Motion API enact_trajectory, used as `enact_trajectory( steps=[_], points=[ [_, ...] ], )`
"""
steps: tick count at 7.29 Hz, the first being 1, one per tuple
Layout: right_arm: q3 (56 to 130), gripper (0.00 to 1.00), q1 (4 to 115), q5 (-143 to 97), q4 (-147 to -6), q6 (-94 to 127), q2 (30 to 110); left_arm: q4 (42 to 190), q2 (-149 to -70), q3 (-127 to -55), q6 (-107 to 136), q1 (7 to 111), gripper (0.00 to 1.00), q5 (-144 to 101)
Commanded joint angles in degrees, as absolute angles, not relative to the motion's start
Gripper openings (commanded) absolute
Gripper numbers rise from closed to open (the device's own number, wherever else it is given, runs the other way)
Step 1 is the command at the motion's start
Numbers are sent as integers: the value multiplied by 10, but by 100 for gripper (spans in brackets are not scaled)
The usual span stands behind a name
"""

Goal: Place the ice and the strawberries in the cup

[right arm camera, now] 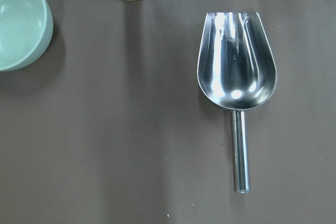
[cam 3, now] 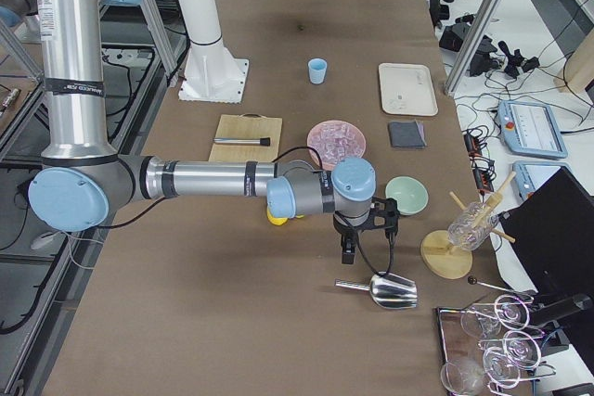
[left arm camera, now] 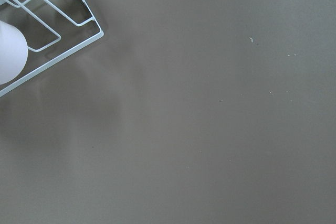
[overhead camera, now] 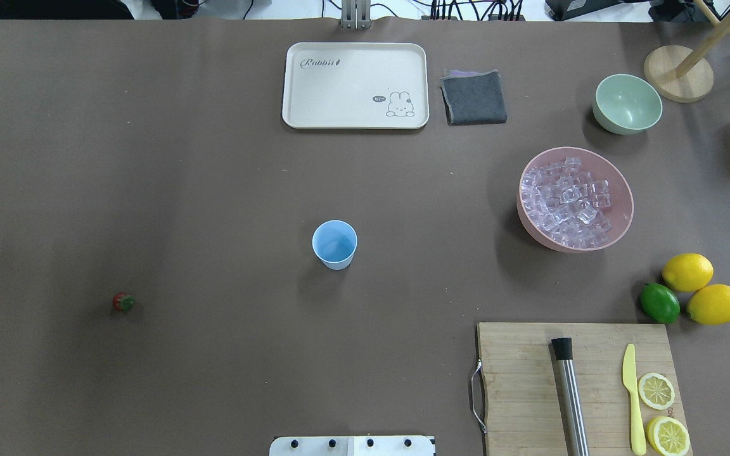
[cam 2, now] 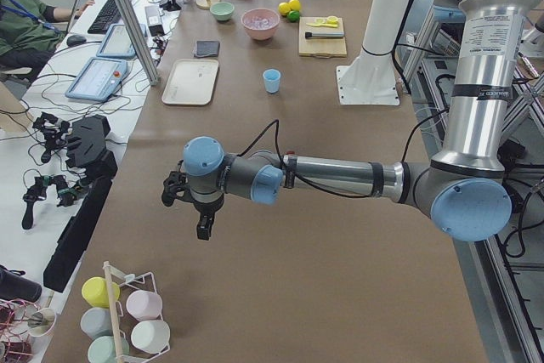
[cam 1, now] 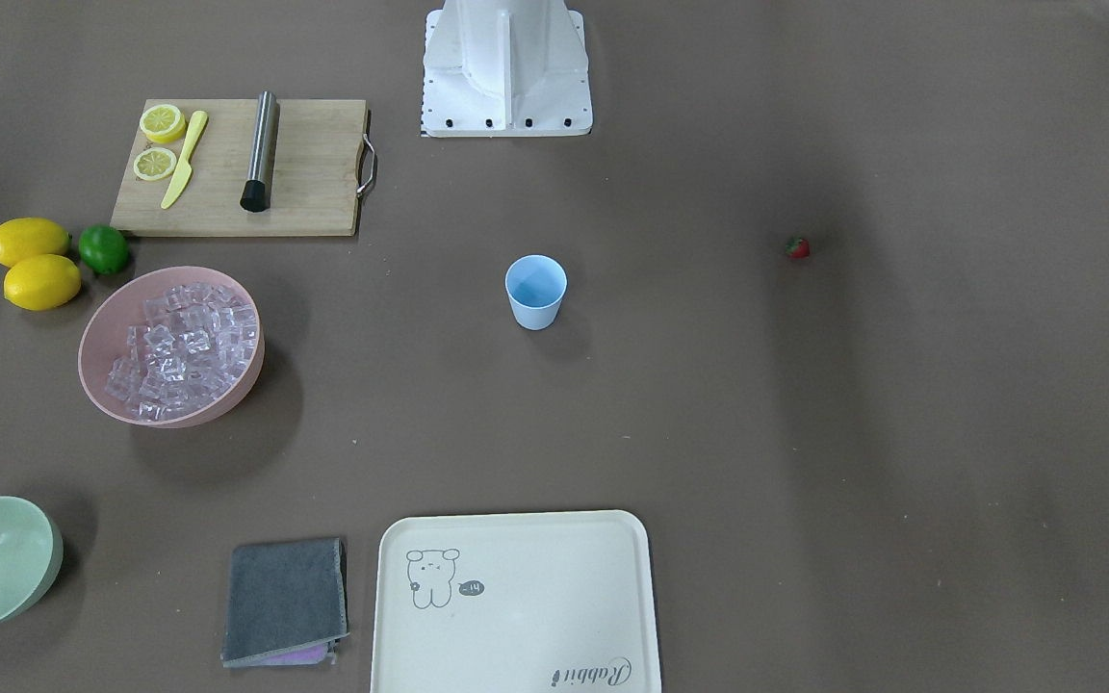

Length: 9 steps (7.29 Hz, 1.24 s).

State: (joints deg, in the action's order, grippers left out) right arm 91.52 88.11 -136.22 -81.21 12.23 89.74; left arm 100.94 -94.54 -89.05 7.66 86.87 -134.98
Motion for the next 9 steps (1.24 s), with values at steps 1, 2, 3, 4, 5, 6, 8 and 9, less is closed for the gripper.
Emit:
enact_trajectory(
  steps=[1, 2, 3, 4, 5, 6, 8, 9],
  points=[
    [922, 100, 882, -1364, -812, 123, 899, 1011, -950, -882, 76, 867, 98, -1334],
    [922, 100, 882, -1362, -813, 123, 895, 1009, -949, -881, 77, 866, 98, -1333],
    [919, 100, 881, -1359, -813, 123, 893, 1010, -950, -882, 77, 866, 98, -1333],
    [920, 100, 881, -1360, -813, 123, 894, 1010, -950, -882, 76, 866, 98, -1333],
    [918, 100, 881, -1359, -812, 120, 894, 1010, -950, -881, 76, 865, 98, -1332],
    [920, 100, 879, -1359, -813, 120, 890, 1010, -949, -881, 76, 866, 98, -1332],
    [920, 100, 867, -1359, -813, 118, 891, 1013, -951, -866, 75, 865, 98, -1321],
    [925, 100, 867, -1363, -813, 118, 890, 1013, -953, -867, 75, 866, 98, -1321]
  ],
)
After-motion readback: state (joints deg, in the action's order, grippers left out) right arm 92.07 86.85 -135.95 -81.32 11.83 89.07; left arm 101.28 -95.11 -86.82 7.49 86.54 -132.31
